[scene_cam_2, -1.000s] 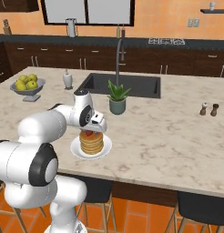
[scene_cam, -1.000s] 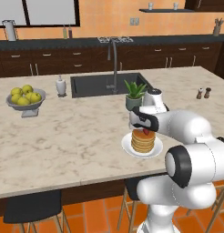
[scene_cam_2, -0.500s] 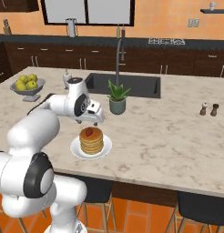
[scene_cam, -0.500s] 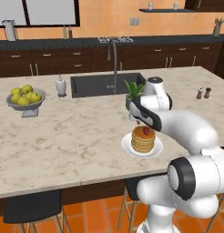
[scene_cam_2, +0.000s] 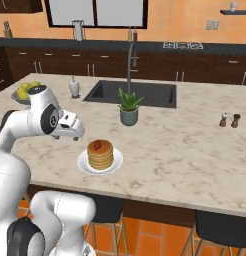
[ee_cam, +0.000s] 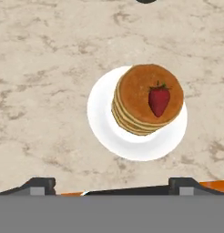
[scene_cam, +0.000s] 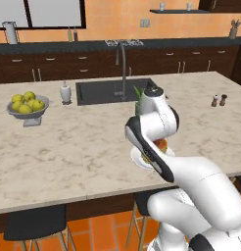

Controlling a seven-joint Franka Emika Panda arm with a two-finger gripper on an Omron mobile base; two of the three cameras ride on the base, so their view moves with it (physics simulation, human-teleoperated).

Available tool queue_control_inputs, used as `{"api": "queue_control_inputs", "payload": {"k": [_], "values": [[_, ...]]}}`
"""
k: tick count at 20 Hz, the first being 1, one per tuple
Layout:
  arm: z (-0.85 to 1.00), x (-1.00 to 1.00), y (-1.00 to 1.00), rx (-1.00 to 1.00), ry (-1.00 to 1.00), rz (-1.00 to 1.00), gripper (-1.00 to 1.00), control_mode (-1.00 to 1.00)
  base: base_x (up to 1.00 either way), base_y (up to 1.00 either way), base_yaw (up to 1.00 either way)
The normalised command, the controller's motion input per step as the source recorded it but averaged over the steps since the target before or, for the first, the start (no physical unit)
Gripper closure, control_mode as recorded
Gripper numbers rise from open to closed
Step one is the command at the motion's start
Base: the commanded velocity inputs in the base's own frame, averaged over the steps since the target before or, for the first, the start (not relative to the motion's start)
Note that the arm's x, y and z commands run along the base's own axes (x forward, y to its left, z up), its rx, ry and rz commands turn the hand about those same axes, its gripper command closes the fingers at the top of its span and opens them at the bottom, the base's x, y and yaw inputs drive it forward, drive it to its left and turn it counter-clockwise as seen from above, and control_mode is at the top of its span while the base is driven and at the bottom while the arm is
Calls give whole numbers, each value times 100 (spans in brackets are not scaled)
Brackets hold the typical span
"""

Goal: Take the strawberry from the fridge and place it on top of the pancake, located on the dining counter.

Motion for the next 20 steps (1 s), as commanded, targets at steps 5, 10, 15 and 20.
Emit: {"api": "queue_control_inputs", "payload": {"k": [5,10,15,20], "values": [[-5,-100,93,-1,5,10,-100,-100,0,0,0],[-29,-27,48,-14,44,1,-100,-100,0,0,0],[-37,0,3,-8,34,0,-100,-100,0,0,0],[-8,0,0,-2,7,0,-100,-100,0,0,0]]}}
